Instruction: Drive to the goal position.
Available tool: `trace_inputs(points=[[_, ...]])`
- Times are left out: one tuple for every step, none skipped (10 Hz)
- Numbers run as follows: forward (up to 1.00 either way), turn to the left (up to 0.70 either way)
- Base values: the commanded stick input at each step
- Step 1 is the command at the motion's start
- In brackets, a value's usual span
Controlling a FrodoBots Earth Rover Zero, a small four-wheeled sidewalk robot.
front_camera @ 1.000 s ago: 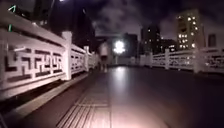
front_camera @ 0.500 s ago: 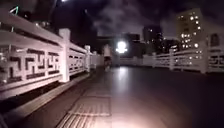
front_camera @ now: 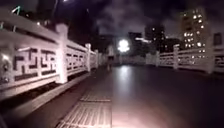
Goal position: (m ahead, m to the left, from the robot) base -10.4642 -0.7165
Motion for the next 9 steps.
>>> trace_inputs(points=[[0.45, 0.0], [0.45, 0.0], [0.45, 0.0], [0.45, 0.0], [0.45, 0.0], [0.45, 0.0], [0.45, 0.0], [0.45, 0.0], [0.45, 0.0]])
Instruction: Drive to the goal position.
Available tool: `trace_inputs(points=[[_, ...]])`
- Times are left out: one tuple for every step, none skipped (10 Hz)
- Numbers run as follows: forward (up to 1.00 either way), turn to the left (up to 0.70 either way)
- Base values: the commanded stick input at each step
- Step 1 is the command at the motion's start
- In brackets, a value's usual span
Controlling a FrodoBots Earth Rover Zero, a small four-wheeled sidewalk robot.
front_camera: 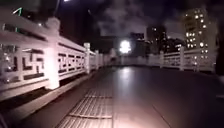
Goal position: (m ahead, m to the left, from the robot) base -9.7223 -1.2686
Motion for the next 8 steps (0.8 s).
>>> trace_inputs(points=[[0.45, 0.0], [0.45, 0.0], [0.45, 0.0], [0.45, 0.0], [0.45, 0.0], [0.45, 0.0], [0.45, 0.0], [0.45, 0.0]])
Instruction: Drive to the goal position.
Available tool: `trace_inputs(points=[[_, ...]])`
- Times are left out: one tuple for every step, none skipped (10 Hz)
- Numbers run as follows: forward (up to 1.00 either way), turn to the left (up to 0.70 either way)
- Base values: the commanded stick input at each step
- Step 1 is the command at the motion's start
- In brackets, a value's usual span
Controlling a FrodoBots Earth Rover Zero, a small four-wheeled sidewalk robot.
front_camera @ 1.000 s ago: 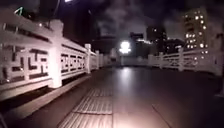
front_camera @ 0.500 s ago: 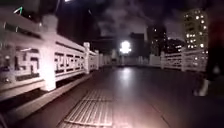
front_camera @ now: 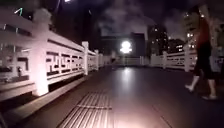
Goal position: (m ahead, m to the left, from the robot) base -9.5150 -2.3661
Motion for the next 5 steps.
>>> trace_inputs(points=[[0.45, 0.0], [0.45, 0.0], [0.45, 0.0], [0.45, 0.0], [0.45, 0.0]])
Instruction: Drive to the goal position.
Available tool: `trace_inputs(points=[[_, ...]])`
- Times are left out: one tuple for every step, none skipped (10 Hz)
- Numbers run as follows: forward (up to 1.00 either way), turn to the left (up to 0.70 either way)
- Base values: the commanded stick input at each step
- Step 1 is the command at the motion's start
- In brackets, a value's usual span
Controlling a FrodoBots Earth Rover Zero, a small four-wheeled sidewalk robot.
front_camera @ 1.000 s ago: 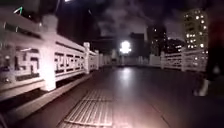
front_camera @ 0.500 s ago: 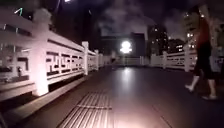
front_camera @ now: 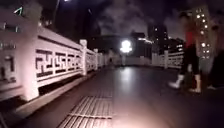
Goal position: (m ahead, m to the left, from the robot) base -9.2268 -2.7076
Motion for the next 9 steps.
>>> trace_inputs(points=[[0.45, 0.0], [0.45, 0.0], [0.45, 0.0], [0.45, 0.0], [0.45, 0.0], [0.45, 0.0], [0.45, 0.0], [0.45, 0.0], [0.45, 0.0]])
